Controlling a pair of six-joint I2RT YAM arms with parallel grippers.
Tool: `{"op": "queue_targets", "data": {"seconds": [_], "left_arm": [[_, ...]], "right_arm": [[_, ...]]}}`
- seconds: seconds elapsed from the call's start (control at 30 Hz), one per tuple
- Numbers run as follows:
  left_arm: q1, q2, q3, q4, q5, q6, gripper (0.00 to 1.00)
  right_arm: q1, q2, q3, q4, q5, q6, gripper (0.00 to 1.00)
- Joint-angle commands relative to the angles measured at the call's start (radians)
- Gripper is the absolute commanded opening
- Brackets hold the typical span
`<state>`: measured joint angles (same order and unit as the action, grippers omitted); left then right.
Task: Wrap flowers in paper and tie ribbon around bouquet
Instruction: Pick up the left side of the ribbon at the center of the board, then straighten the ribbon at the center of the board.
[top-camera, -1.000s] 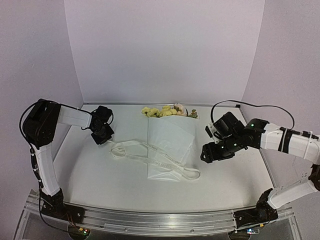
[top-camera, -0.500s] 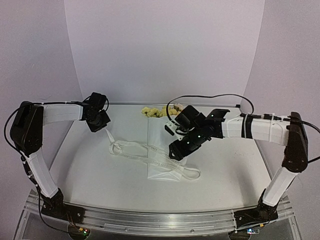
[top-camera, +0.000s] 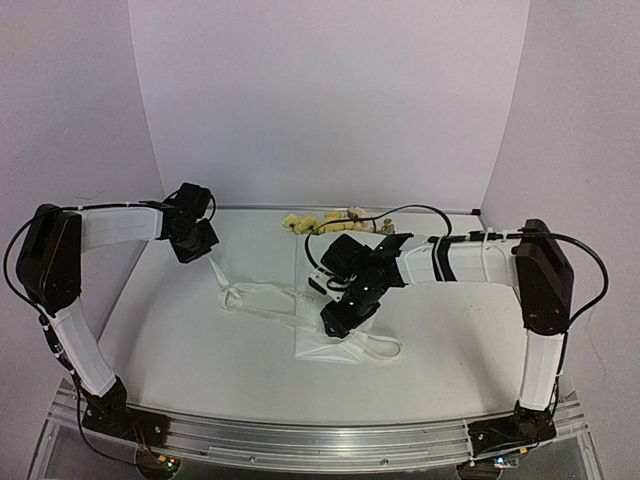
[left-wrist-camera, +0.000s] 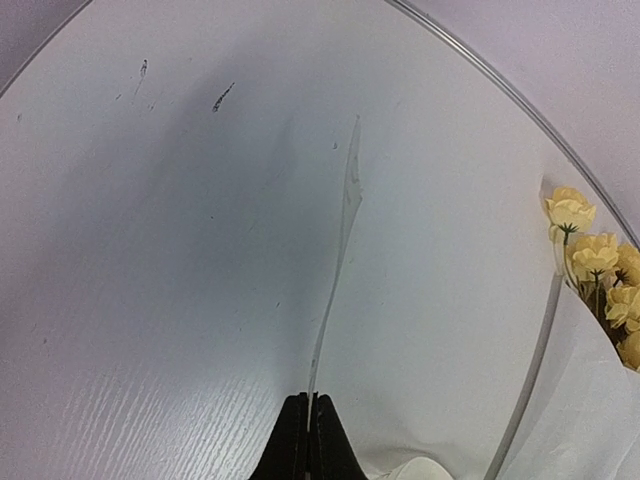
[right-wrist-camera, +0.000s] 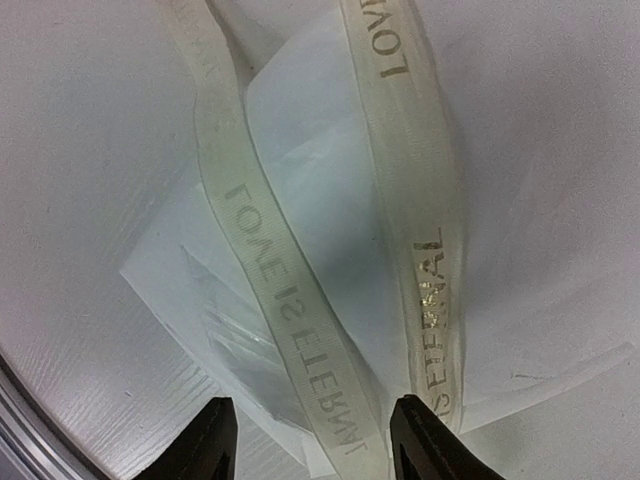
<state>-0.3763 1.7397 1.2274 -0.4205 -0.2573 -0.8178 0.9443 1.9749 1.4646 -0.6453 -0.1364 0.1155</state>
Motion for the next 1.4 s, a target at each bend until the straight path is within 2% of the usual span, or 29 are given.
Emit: {"op": "queue_targets", "data": {"seconds": [0.0,0.2,0.37,0.57,0.7,0.77,0.9,1.07,1.2,1.37], "left_arm": [[0.005,-0.039,0.032,0.0,-0.015,0.016,0.0],[0.005,-0.033,0.035,-0.005,-0.017,0.017,0.0],[0.006,-0.036,0.035,-0.01,-0.025,0.016,0.0],[0.008,-0.044,0.038,-0.025,-0.057,0.022,0.0],[0.017,-0.051,0.035,-0.035,-0.079,0.028,0.0],[0.023,-0.059,0.028,-0.037,-0.093,0.029,0.0],[0.041,-0.073,0.024,-0.053,-0.134,0.033,0.0],[0.08,-0.09,0.037,-0.128,-0.223,0.028,0.0],[0.13,-0.145,0.011,-0.156,-0.261,0.007,0.0],[0.183,-0.235,0.013,-0.2,-0.313,0.001,0.0]], "right_arm": [[0.007,0.035,0.044,-0.002,0.011,-0.022,0.53],[0.011,0.065,0.044,-0.002,0.025,-0.017,0.5],[0.011,0.075,0.038,-0.002,0.063,-0.01,0.41],[0.011,0.022,0.005,-0.002,0.109,0.008,0.22],[0.012,-0.02,-0.008,-0.014,0.107,0.012,0.04],[0.012,-0.054,-0.021,-0.026,0.108,0.015,0.0],[0.011,-0.16,-0.076,-0.035,0.135,0.018,0.0],[-0.021,-0.347,-0.177,-0.083,0.259,0.026,0.0],[-0.109,-0.52,-0.276,-0.132,0.368,0.054,0.0],[-0.275,-0.736,-0.378,-0.184,0.5,0.1,0.0]]}}
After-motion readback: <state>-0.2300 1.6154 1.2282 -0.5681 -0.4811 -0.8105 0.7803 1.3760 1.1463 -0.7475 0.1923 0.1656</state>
